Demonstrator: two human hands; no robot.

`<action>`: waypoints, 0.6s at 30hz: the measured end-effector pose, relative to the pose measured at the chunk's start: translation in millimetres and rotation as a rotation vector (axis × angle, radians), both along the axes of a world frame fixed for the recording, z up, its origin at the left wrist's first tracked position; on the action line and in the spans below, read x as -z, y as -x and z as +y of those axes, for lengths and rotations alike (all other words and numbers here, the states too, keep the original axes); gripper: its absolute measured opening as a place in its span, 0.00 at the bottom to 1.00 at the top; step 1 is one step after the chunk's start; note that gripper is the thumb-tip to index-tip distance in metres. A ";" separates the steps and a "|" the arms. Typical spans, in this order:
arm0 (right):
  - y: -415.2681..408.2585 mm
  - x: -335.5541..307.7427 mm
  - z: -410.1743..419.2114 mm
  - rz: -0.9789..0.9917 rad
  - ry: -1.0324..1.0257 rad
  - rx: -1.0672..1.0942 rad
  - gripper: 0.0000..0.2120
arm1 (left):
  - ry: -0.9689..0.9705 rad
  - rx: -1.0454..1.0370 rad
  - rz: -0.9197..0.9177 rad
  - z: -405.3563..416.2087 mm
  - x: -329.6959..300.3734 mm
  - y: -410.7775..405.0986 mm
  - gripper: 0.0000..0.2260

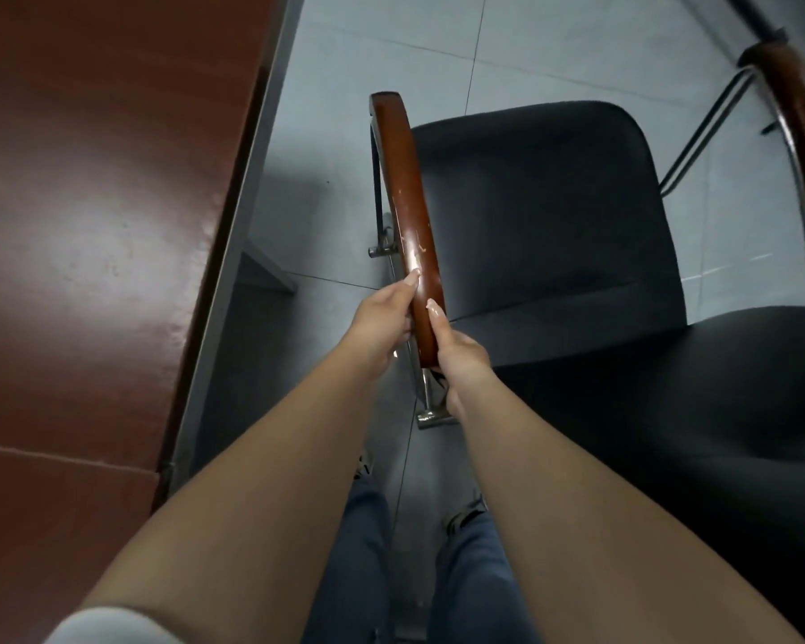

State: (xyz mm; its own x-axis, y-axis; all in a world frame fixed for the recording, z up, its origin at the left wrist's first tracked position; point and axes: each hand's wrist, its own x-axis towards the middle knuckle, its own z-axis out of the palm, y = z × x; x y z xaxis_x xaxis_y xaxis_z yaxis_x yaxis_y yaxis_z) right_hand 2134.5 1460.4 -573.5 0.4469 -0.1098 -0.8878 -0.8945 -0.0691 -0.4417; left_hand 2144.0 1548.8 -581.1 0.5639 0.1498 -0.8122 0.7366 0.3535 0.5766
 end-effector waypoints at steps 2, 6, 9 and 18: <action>2.3 -1.7 -4.6 -0.001 -0.005 -0.001 0.23 | -0.013 0.011 -0.015 -3.3 -0.3 1.6 0.21; 4.6 -6.2 -21.5 -0.003 -0.020 -0.025 0.24 | -0.030 0.012 -0.040 -17.5 2.5 6.0 0.21; 7.6 -8.9 -39.6 -0.015 -0.027 -0.066 0.24 | -0.031 -0.016 -0.039 -34.9 -1.6 11.2 0.19; 42.1 -27.0 -115.0 -0.014 -0.101 -0.185 0.23 | -0.037 -0.189 -0.013 -110.4 -18.9 58.9 0.19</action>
